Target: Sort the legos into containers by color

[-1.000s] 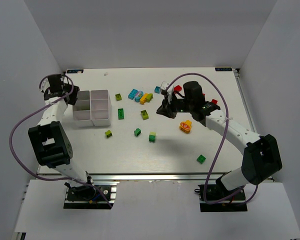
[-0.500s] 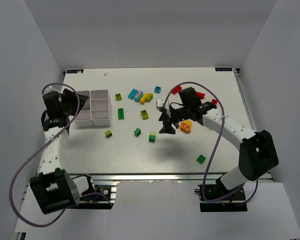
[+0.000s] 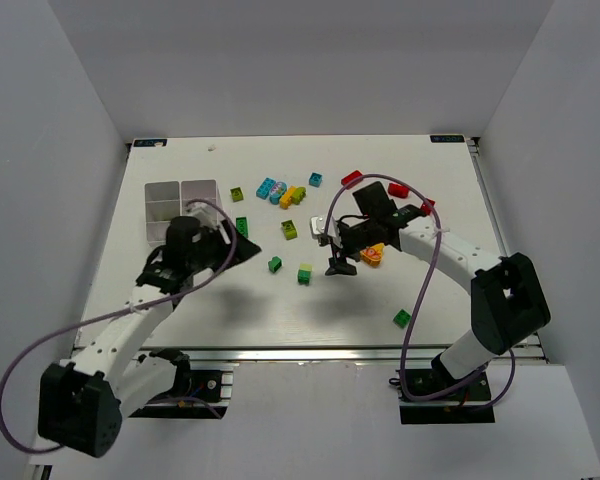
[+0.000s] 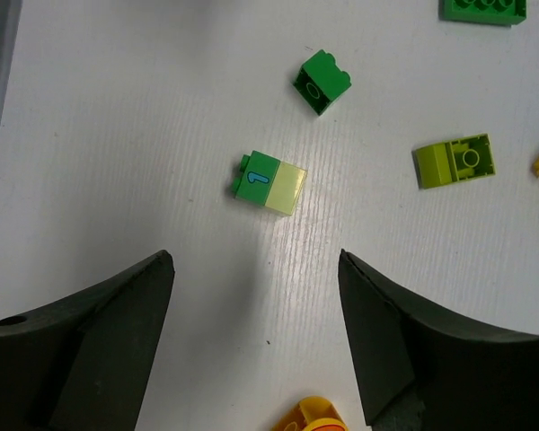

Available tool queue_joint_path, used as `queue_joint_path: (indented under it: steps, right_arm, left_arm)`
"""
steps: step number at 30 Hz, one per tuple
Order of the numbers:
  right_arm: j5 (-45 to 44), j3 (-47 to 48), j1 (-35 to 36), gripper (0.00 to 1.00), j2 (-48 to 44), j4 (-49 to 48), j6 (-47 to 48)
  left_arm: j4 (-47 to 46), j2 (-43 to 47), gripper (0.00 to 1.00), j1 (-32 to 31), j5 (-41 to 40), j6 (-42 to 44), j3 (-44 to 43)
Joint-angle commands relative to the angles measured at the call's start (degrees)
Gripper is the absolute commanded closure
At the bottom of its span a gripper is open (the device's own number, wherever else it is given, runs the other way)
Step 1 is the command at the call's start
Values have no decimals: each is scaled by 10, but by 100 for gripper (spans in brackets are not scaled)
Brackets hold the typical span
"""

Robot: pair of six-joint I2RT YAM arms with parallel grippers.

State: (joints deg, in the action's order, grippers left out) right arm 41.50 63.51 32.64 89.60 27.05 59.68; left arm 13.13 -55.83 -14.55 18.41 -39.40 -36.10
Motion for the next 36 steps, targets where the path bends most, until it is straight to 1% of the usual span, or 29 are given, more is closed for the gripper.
queue_joint_path:
  steps: [1,2,3,4,5,6,7,9,11,12,14,16,19,21,22,23,29,36]
  right_arm:
    - [9,7,-13,24,-27,-2,-35]
    - [13,4,-23,27,-33,0,-57]
    - [24,3,-28,30,-38,2,-64]
    - [29,1,-35,36,-50,10,-70]
    - [33,-6,-49,38,-58,11,-84]
    - [41,-11,-56,42,-65,12,-90]
    - [45,-16,-62,48,-80,16,-93]
    - [50,-30,-79,50,-94,19,-101]
    - [51,-39,-95,49,-113,13,-107]
    - [52,-48,-101,47,-118,10,-119]
    - [53,-54,-113,43,-129,-1,-133]
    - [59,-57,-122,42,-133,-8,-149]
    - [64,-53,-136,41,-133,-14,-163]
    - [67,-50,-144,40,-131,-16,-166]
    - [67,-45,-146,40,-128,-16,-170]
    - [69,-43,-149,40,-127,-16,-172]
    - [72,-40,-152,40,-122,-24,-181]
    - [74,-39,-152,38,-117,-29,-187]
  left_arm:
    - [-2,-51,29,-93,-97,56,-32]
    - [3,-92,29,-128,-131,70,-43]
    - [10,-112,29,-144,-147,100,-64]
    - [14,-133,29,-158,-161,116,-76]
    - [17,-173,30,-183,-190,132,-87]
    - [27,-194,30,-190,-206,160,-109]
    - [33,-213,31,-198,-219,171,-121]
    - [51,-263,32,-212,-261,203,-156]
    - [53,-286,32,-219,-279,224,-176]
    - [57,-295,33,-221,-299,243,-185]
    - [61,-323,33,-224,-311,264,-211]
    - [80,-353,35,-225,-326,288,-237]
    - [93,-379,37,-227,-330,310,-251]
    - [97,-387,40,-228,-324,314,-255]
    - [97,-390,43,-228,-304,317,-256]
    - [99,-394,44,-230,-298,316,-255]
    - [92,-391,43,-240,-274,313,-237]
    - [84,-403,43,-244,-270,315,-229]
